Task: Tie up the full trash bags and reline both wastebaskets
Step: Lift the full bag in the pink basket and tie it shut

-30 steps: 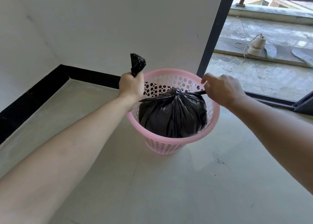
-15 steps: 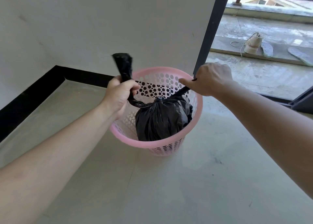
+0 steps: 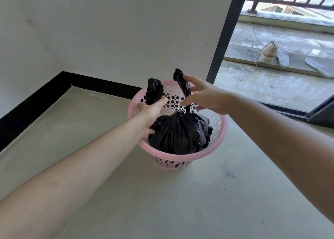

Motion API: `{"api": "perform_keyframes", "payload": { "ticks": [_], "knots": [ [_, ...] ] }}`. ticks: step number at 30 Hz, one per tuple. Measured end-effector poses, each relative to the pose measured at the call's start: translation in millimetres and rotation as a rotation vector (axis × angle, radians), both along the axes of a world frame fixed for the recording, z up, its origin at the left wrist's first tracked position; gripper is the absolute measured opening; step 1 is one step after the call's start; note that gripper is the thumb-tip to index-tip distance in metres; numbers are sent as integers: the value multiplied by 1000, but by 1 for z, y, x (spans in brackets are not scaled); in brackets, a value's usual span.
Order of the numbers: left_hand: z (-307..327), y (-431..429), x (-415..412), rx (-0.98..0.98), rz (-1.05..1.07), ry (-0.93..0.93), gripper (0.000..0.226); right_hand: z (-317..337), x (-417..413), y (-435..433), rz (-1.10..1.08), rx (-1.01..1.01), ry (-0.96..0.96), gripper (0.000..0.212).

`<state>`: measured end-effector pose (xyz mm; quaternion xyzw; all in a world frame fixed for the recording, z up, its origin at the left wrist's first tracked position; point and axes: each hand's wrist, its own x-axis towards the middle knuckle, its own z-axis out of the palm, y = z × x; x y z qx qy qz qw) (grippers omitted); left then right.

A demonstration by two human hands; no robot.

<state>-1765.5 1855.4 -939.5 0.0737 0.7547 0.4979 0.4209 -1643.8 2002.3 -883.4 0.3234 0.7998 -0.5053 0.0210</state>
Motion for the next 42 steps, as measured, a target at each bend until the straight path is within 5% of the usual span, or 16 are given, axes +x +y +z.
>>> {"api": "perform_keyframes", "payload": {
  "ticks": [3,6,9,12,16,20,24,27,29,35,42],
  "knots": [
    [-4,-2,2,59,7,-6,103,-27,3,4,-217,-99,53,113],
    [-12,1,-7,52,95,70,74,-44,3,11,-372,44,58,83],
    [-16,5,-16,85,212,92,45,-42,5,4,-156,502,-119,38],
    [-13,4,-11,25,165,208,30,-43,2,-4,11,621,-313,48],
    [-8,4,-5,-121,-49,309,34,-45,-2,-11,79,436,-305,81],
    [-14,10,-14,181,145,-13,24,-49,-3,-14,-203,-19,-26,93],
    [-19,9,-25,280,231,-174,18,-59,1,-11,-301,-297,-51,52],
    [-16,7,-21,135,177,-77,2,-71,1,-11,-335,-173,-114,32],
    [-15,8,-18,109,176,60,12,-72,0,-12,-361,-130,-56,31],
    [-2,9,-14,535,227,9,17,-68,-8,-18,-438,-114,135,24],
    [-14,5,-5,432,22,35,29,-63,-19,-7,-311,477,-145,12]
  ]
}}
